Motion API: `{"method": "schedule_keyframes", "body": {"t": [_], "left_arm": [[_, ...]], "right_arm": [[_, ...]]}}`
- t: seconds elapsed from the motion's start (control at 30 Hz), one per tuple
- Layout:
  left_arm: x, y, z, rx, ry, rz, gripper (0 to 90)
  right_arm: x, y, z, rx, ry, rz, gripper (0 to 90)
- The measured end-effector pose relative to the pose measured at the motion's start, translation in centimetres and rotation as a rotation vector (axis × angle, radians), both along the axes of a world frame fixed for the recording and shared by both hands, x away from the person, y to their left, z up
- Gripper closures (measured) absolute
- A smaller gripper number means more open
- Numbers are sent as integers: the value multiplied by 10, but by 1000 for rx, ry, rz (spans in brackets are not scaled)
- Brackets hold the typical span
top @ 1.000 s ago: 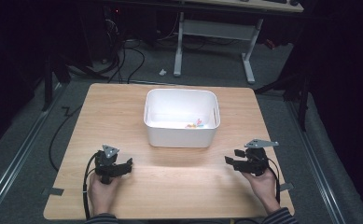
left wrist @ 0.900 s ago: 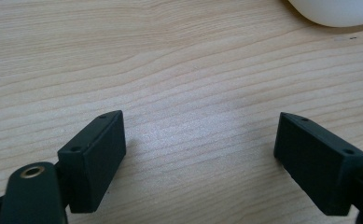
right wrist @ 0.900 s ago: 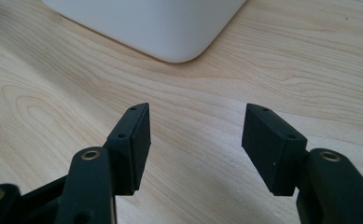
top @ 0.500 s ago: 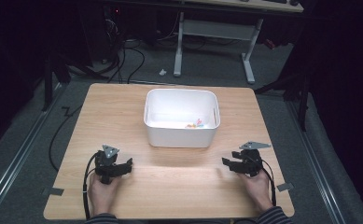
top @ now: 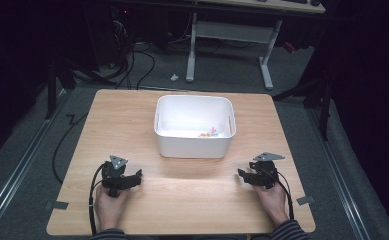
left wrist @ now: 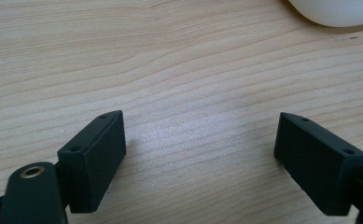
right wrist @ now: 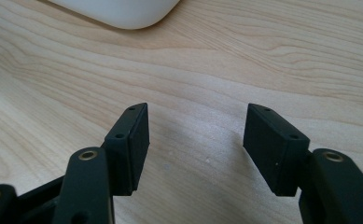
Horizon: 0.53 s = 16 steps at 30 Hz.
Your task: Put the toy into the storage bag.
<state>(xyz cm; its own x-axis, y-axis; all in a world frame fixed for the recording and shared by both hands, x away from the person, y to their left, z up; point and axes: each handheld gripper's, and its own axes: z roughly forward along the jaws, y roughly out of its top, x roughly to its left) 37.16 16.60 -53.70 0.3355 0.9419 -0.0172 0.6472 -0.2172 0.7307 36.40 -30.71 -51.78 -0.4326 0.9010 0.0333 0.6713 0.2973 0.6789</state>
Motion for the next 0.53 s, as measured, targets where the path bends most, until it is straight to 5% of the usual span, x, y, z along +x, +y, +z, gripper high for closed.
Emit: {"method": "schedule_keyframes", "body": {"t": [0.27,0.33,0.53], "left_arm": [[0,0,0,0,0,0,170],[0,0,0,0,0,0,170],[0,0,0,0,0,0,169]], "right_arm": [[1,1,-8,-31,-32,-4,384],[0,0,-12,-22,-75,17,355],[-1,-1,-13,-20,-80,20,350]]}}
